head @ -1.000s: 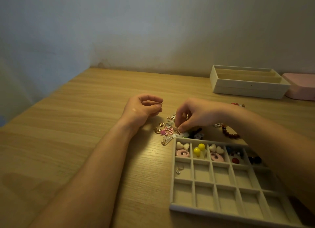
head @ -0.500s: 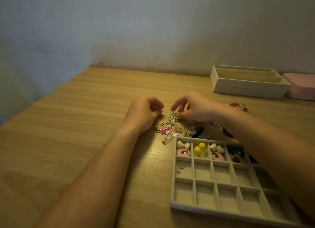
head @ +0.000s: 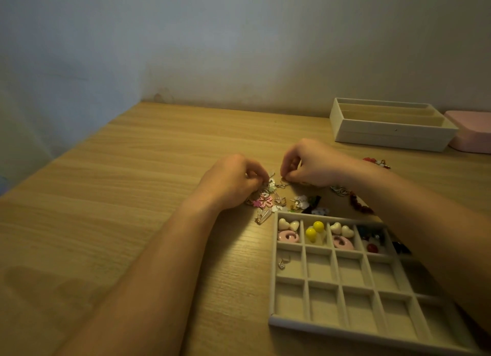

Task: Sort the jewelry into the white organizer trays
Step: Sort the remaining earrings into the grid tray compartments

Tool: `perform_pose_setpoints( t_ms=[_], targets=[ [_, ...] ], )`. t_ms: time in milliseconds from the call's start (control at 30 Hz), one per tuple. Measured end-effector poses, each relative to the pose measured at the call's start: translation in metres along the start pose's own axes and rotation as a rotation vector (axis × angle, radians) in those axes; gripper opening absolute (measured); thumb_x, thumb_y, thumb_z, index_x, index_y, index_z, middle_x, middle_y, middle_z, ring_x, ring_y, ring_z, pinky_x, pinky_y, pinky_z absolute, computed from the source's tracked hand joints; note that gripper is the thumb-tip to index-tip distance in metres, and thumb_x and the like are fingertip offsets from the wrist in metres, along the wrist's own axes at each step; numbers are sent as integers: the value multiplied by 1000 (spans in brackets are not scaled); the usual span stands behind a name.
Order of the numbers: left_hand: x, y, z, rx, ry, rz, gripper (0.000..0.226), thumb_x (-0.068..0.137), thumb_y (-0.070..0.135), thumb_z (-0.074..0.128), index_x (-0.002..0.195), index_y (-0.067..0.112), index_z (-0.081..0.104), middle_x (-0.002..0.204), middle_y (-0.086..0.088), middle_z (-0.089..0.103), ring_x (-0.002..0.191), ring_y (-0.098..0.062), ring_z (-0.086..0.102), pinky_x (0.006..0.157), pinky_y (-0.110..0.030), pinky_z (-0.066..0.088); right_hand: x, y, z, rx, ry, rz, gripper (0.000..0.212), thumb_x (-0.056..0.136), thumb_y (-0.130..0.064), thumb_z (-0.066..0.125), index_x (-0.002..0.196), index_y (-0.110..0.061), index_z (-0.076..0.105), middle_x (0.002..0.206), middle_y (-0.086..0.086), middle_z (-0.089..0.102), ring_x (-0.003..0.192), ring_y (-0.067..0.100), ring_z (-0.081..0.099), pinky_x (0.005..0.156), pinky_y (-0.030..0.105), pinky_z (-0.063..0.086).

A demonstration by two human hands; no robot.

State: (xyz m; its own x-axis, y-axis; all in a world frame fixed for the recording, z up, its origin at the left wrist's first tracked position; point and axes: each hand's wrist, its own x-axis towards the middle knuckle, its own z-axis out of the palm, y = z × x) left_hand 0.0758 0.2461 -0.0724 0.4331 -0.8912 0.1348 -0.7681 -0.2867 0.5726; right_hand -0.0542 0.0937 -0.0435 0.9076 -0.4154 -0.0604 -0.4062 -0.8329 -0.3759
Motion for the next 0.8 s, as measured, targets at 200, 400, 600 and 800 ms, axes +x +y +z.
perform_pose_setpoints(
  t_ms=[200, 400, 600, 800],
  targets=[
    [3, -3, 1, -5, 36, -92, 33, 89, 8, 56, 91, 34, 76, 99, 5, 69, 91, -13, 62, 80, -26, 49, -5, -5, -1, 52, 77, -12, 19, 95, -15, 67, 94, -34, 70, 93, -14, 60, 85, 2, 56, 64, 17, 41],
    [4, -11, 1, -119, 94, -94, 29, 93, 9, 58, 95, 36, 68, 93, 8, 69, 91, -13, 66, 82, -29, 53, -4, -20, 13, 29, -9, -96, 13, 92, -31, 73, 105, -31, 75, 91, -14, 63, 84, 5, 59, 64, 20, 41],
    [1, -1, -3, -66, -31, -64, 32, 92, 13, 56, 101, 36, 76, 103, 2, 69, 90, -7, 60, 75, -23, 45, -6, -13, 7, 58, -36, -44, 10, 89, -25, 76, 98, -30, 77, 91, -15, 66, 88, 3, 62, 66, 18, 45],
    [1, -2, -2, 48, -15, -26, 14, 84, 30, 73, 95, 39, 76, 90, 13, 63, 84, -4, 60, 80, -31, 54, -7, -9, 1, 79, -122, 16, 11, 87, -23, 78, 95, -29, 73, 90, -11, 66, 84, 4, 61, 67, 20, 46]
  ],
)
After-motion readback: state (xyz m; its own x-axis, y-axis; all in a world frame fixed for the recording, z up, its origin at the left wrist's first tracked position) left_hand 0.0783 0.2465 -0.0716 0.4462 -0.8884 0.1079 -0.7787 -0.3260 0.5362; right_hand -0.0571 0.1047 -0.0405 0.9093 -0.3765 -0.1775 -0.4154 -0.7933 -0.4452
